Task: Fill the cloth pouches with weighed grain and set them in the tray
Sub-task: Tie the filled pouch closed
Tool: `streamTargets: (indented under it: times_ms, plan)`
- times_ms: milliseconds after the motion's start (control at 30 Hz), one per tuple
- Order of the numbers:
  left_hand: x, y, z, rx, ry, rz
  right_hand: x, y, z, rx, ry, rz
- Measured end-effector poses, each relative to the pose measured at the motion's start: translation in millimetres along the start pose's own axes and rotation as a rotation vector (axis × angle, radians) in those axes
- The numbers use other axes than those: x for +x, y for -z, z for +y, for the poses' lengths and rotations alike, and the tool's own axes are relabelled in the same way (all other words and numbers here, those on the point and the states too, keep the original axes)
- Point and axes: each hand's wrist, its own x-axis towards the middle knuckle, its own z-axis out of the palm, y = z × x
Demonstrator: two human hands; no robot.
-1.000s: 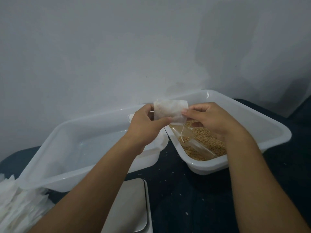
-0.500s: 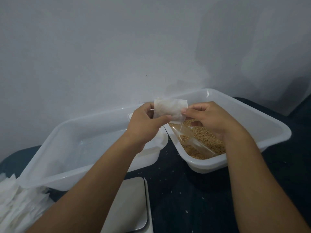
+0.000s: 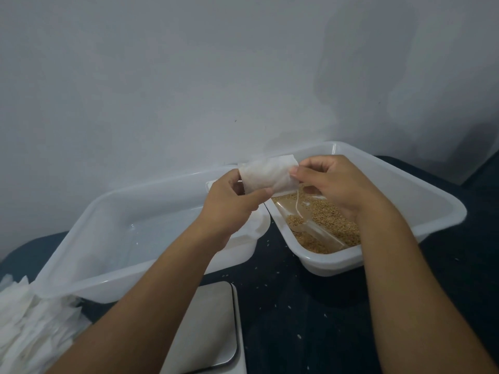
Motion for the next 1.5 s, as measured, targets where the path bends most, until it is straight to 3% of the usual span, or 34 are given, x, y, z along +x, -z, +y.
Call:
streamTargets:
  times_ms: [300, 667, 867, 1000, 1233, 1500]
  plan:
    - [-33, 16, -19, -0.049, -0.005, -0.106, -18, -16, -42, -0.295, 0.310, 0.005]
    - [-112, 78, -25, 0.051, -0.175, -0.063, -56, -75, -83, -0.540, 0.476, -0.460]
    - [-149, 105, -44, -0.100, -0.107, 0.045, -59, -115, -73, -0.524, 0.407, -0.623]
    - [-163, 114, -54, -0.181, -0.013, 0.161, -61, -132, -65, -0.572, 0.376, -0.647]
    - [-174, 124, -68, -0.186, 0.042, 0.092, -65, -141, -62, -0.595, 0.370, -0.681]
    - [-171, 120, -92, 0.321, 0.059, 0.124, -52, -149, -38, -0.873, 0.254, -0.790]
